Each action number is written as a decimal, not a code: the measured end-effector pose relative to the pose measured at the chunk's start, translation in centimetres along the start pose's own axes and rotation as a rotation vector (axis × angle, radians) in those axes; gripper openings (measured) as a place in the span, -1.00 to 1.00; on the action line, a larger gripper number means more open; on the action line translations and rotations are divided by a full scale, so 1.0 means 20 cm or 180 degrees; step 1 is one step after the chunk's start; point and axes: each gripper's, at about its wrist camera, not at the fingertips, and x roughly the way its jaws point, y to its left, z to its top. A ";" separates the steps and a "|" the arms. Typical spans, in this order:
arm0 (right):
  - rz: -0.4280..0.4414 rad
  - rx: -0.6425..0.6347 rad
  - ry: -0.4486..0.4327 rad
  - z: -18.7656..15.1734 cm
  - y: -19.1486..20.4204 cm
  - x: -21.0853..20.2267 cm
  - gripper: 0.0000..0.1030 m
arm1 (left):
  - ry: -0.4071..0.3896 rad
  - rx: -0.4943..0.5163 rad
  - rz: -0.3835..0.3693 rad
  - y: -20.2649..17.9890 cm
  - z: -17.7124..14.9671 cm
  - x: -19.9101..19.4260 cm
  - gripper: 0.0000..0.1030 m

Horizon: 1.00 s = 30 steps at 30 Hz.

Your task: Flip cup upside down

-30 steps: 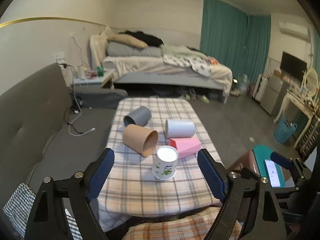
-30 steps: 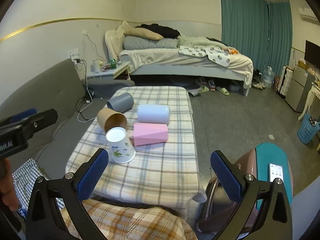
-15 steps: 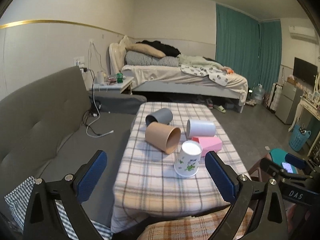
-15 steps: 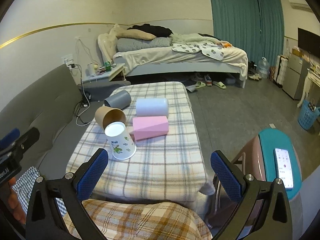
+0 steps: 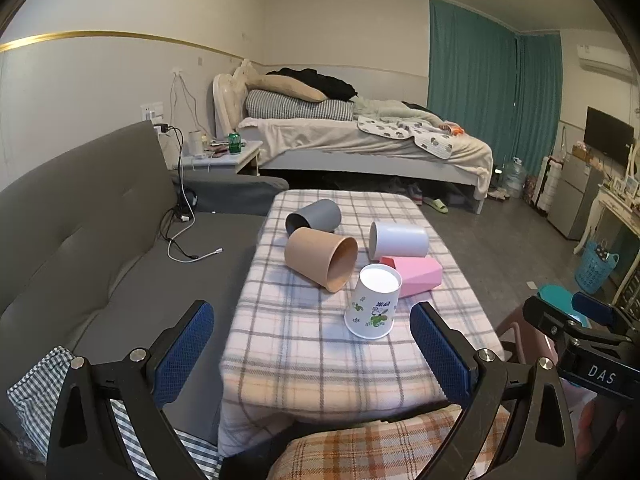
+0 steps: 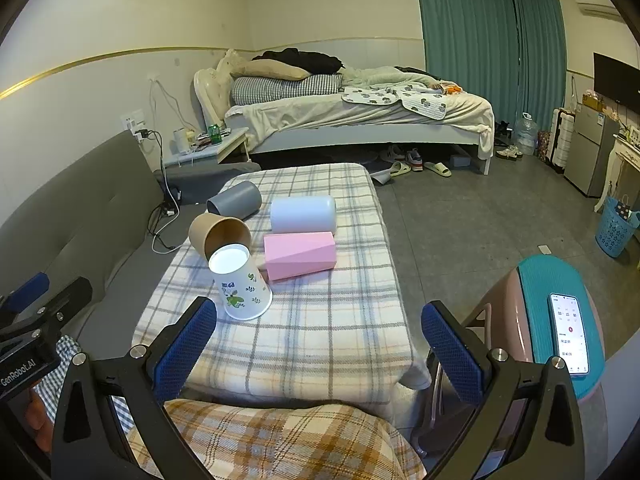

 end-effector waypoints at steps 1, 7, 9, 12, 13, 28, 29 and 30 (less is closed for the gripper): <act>0.0000 0.0000 0.0001 0.00 0.00 0.00 1.00 | 0.0004 0.0003 -0.0011 0.00 0.00 0.00 0.97; 0.0004 0.0001 0.0007 -0.01 0.01 0.00 1.00 | -0.0001 0.0075 0.0027 -0.03 -0.01 0.00 0.97; 0.0010 -0.0001 0.0020 -0.01 0.01 0.00 1.00 | -0.0007 0.0081 0.0048 -0.03 -0.01 0.00 0.97; 0.0001 -0.0015 0.0031 -0.02 0.01 0.00 1.00 | -0.0010 0.0074 0.0051 -0.03 -0.02 -0.01 0.97; 0.0001 -0.0022 0.0035 -0.02 0.02 0.00 1.00 | -0.0014 0.0065 0.0053 -0.03 -0.01 -0.01 0.97; -0.0015 -0.0066 0.0047 -0.03 0.03 0.01 1.00 | -0.0001 0.0028 0.0051 -0.02 -0.03 0.01 0.97; -0.0015 -0.0065 0.0051 -0.03 0.03 0.01 1.00 | 0.0000 0.0031 0.0051 -0.02 -0.03 0.01 0.97; -0.0016 -0.0066 0.0054 -0.03 0.04 0.01 1.00 | -0.0001 0.0033 0.0053 -0.02 -0.03 0.01 0.97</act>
